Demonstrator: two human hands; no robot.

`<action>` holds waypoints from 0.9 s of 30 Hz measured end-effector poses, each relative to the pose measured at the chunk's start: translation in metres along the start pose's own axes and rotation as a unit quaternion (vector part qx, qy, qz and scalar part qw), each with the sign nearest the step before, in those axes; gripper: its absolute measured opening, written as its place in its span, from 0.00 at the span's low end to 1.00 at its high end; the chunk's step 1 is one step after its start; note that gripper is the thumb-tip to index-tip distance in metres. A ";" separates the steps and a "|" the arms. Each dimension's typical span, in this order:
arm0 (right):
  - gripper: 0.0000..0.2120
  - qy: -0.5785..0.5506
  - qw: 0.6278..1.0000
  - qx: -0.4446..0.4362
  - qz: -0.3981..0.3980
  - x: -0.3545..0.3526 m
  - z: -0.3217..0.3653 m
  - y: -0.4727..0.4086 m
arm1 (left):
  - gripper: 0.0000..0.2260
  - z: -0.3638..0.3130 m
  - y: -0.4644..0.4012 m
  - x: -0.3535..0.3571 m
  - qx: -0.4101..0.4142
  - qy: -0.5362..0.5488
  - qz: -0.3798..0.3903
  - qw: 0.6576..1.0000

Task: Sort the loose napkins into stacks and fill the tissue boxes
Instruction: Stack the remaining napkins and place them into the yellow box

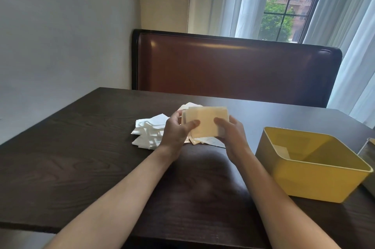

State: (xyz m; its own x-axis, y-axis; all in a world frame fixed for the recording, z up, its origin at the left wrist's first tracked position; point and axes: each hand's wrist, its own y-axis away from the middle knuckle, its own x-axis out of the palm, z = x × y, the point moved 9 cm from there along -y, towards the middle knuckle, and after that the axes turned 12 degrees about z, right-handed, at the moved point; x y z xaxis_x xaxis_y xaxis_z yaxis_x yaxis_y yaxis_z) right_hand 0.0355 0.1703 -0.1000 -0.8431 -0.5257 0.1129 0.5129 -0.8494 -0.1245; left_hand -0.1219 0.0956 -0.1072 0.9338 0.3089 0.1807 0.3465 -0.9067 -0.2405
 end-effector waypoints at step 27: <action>0.10 0.085 0.990 0.005 -0.116 -0.002 -0.019 0.015 | 0.07 0.008 0.018 0.011 -0.010 -0.074 -0.137 0.988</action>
State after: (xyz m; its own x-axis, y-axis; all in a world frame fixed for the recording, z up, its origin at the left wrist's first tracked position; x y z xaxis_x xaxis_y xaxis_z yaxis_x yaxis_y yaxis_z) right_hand 0.0415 0.1594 -0.1206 -0.9532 -0.3007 -0.0306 0.3022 -0.9474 -0.1055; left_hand -0.1047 0.0847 -0.1176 0.8090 0.5802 0.0946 0.5870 -0.7886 -0.1833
